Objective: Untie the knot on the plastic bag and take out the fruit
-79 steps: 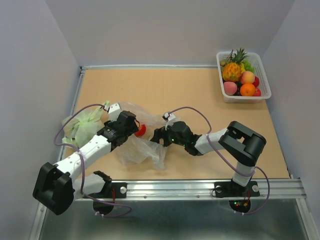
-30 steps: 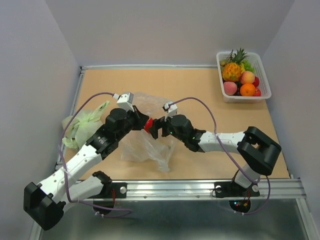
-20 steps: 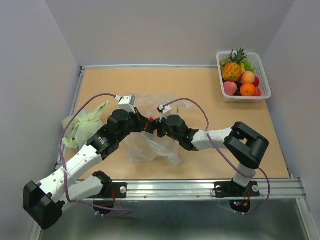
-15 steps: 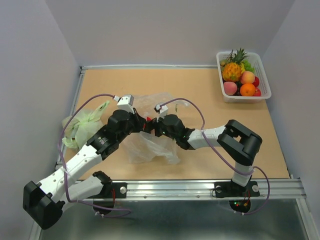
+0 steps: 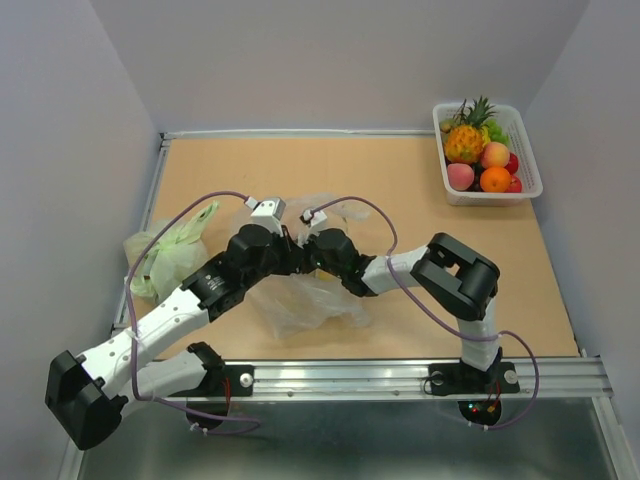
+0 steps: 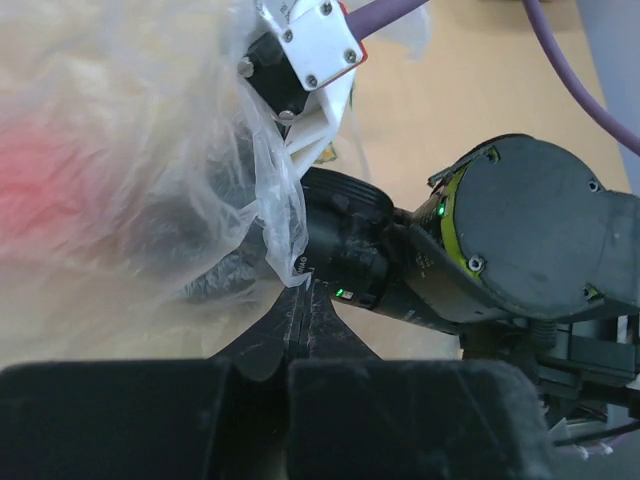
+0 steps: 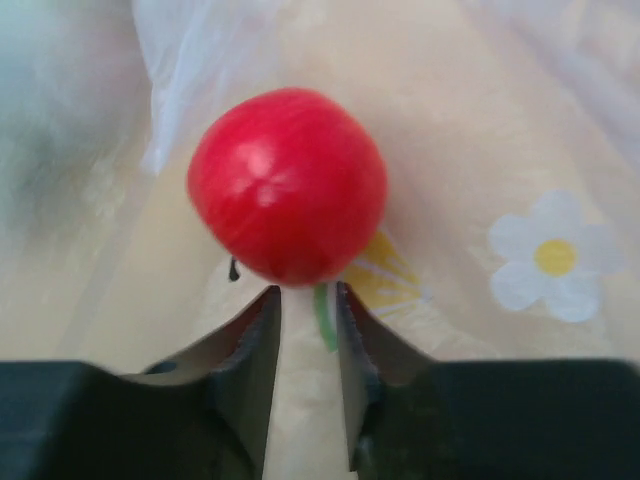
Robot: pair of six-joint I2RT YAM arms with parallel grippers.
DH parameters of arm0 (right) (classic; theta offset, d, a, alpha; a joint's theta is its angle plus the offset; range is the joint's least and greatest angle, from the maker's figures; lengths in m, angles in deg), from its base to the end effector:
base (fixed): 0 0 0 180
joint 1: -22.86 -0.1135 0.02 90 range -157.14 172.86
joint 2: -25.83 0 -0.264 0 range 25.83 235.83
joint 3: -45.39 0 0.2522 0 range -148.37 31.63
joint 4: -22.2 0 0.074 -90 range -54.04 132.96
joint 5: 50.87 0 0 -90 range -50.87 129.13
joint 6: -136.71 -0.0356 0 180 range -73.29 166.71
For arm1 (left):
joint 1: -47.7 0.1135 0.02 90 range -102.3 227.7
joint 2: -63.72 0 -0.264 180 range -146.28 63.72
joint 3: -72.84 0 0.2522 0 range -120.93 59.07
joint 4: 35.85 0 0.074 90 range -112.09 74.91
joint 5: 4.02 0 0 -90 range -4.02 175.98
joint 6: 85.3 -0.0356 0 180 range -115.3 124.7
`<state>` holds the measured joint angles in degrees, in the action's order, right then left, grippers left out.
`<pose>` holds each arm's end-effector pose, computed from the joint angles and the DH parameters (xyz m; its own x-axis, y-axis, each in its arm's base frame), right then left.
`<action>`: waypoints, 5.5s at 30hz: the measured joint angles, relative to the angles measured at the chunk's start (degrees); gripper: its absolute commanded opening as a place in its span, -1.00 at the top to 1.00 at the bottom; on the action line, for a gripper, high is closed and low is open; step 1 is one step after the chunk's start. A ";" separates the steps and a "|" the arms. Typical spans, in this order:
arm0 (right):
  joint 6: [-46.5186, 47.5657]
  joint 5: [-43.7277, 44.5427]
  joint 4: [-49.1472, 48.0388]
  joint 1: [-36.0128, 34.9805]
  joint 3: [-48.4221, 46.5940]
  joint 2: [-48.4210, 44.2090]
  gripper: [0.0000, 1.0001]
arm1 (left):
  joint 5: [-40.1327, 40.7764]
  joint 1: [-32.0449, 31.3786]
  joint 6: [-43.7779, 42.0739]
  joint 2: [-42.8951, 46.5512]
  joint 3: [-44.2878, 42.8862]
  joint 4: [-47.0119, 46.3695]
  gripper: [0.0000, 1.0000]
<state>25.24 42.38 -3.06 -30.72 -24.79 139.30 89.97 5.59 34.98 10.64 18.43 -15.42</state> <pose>0.2468 0.3310 0.1488 -0.4533 0.0011 -0.8913 -0.6506 0.6831 0.3317 0.1627 -0.1437 0.2946 -0.5223 -0.2059 -0.8275 0.4131 0.7878 -0.4568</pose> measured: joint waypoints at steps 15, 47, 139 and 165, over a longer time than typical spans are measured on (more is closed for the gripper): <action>2.93 0.24 -0.42 -0.50 5.60 -10.32 0.05 | 6.71 -0.20 0.26 0.68 -2.36 2.64 1.00; 6.73 5.88 7.96 -0.85 14.88 -20.33 -1.00 | 3.19 -8.74 -2.73 -3.61 -8.79 4.26 1.00; -0.15 5.53 6.36 1.88 25.16 -28.63 -1.00 | -7.41 9.33 0.72 -1.79 -8.85 -1.01 1.00; 0.79 6.47 8.48 1.88 26.23 -31.17 -1.00 | -11.56 9.09 -0.31 -1.38 2.05 -3.10 1.00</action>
<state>26.03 48.85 5.42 -28.84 1.44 108.13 78.41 14.68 34.68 9.26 20.49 -18.52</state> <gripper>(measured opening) 0.998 0.025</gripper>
